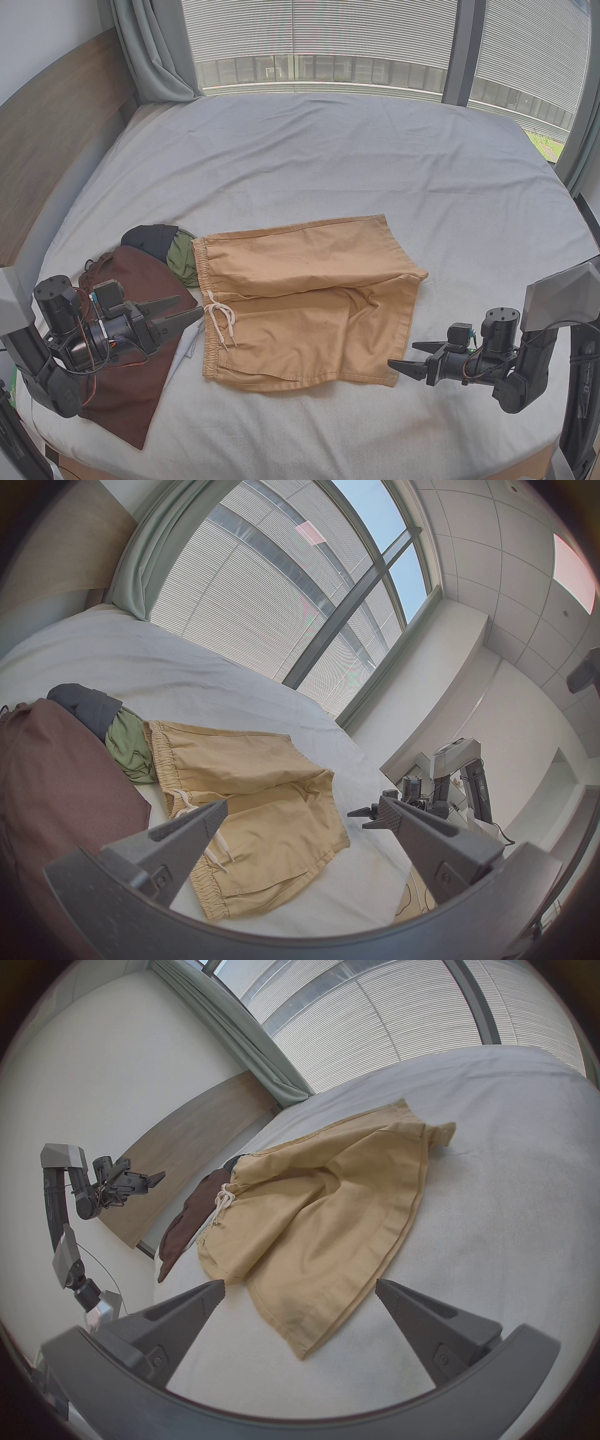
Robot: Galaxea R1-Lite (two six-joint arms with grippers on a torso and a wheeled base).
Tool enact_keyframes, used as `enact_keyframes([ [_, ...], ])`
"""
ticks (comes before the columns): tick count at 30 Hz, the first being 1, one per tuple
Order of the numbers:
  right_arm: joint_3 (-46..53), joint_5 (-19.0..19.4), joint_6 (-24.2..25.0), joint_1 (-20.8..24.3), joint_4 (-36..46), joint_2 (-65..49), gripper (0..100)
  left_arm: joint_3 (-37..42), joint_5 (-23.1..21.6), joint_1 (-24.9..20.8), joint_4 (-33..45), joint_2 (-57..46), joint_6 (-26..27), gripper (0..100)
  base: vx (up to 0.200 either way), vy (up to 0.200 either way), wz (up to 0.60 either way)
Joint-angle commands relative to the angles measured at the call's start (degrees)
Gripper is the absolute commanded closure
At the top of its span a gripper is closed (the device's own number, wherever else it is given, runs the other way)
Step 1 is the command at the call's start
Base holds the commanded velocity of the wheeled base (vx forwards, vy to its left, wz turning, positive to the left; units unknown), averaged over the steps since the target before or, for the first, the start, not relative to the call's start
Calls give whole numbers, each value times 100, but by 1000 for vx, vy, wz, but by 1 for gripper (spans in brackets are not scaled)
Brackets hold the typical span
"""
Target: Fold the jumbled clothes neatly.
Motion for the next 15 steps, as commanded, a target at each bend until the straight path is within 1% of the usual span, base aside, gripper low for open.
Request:
enact_keyframes([
  [1,172,56,69,52,-10,29,0,1,-1,8,-1,10,-3,0,0,0,0],
  [8,339,56,377,210,-54,55,0,1,-1,-1,-1,10,-3,0,0,0,0],
  [15,295,47,395,210,-54,249,0,10,-1,8,-1,10,-3,0,0,0,0],
])
